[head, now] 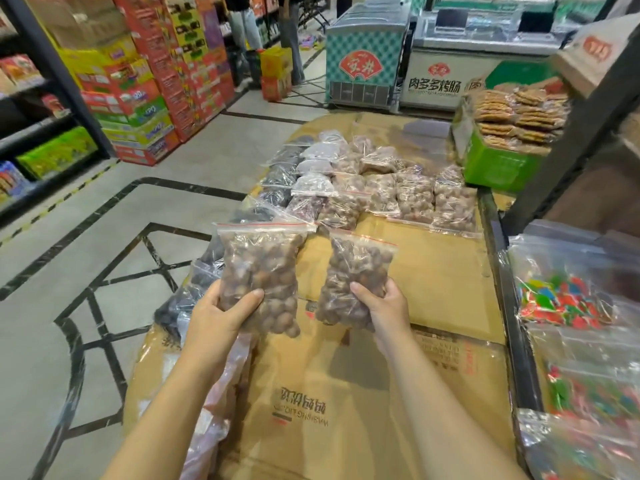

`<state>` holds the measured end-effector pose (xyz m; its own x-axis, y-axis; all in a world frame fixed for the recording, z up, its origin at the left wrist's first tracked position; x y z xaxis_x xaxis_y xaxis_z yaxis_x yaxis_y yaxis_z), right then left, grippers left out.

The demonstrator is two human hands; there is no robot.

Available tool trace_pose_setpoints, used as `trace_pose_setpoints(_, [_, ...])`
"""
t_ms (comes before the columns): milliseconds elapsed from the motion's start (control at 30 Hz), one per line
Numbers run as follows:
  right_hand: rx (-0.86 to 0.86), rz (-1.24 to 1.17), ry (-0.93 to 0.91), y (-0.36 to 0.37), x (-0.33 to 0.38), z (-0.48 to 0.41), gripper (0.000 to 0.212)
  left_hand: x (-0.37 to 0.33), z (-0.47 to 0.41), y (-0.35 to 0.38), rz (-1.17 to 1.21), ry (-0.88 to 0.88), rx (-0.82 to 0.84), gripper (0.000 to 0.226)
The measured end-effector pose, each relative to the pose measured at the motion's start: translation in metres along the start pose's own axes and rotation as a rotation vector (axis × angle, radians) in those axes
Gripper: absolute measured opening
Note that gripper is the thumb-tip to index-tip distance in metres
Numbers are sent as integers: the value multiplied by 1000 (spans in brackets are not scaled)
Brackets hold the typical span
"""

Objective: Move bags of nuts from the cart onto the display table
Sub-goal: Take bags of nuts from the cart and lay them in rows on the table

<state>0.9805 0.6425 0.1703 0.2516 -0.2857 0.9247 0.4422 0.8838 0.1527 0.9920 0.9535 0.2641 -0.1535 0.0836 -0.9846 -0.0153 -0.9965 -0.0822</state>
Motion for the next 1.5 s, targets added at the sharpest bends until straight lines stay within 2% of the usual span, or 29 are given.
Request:
trace_pose_setpoints(100, [2,11,3,17,-8,-25,75,4,-14,-5,-8,1,-21,25])
trace_pose_setpoints(167, [4,6,14,29,-14,-42,77,6,-20,-8,-9,-2,-30,23])
trace_pose_setpoints(267, [-8,9,38,42,-23,-67,112,14,-31,-11,-5,-20,-29,24])
trace_pose_setpoints(333, [2,17,42,51,-29,-83,124,17,-36,-13,6,-36,-29,25])
trace_pose_setpoints(367, [4,14,64,57,-31,-89,118,18,-39,-15,9,-40,-33,25])
trace_pose_setpoints(433, [-13,16,93,66,-31,-96,84,18,-42,-19,43,-52,-42,23])
trace_pose_setpoints(533, [-33,35,118,77,-31,-113,83,16,-45,-23,79,-55,-43,20])
trace_pose_setpoints(833, [-102,155,155,87,-27,-136,100,22,-58,-36,106,-69,-63,20])
trace_pose_setpoints(967, [-86,284,144,88,-22,-141,86,19,-59,-32,120,-59,-33,22])
trace_pose_setpoints(1100, [-71,366,123,86,-18,-135,87,15,-57,-27,136,-53,-11,25])
trace_pose_setpoints(1233, [-75,457,72,69,-11,-122,61,12,-55,-21,115,-42,13,24])
trace_pose_setpoints(1367, [-108,450,39,43,-5,-104,66,17,-55,-8,122,-59,43,27])
trace_pose_setpoints(1500, [-148,449,9,8,-1,-80,57,23,-52,18,105,-73,122,28])
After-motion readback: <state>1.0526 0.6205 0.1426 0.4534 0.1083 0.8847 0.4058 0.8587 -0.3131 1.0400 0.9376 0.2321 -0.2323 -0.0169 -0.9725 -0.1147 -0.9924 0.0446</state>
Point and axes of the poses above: each hand's wrist, its own z-axis away from the middle knuckle, its own y-axis out of the palm, x = y × z, the point moved 10 cm from there along -z, towards the middle knuckle, and after that the axes turned 3 degrees about x, right-handed, at the moved point
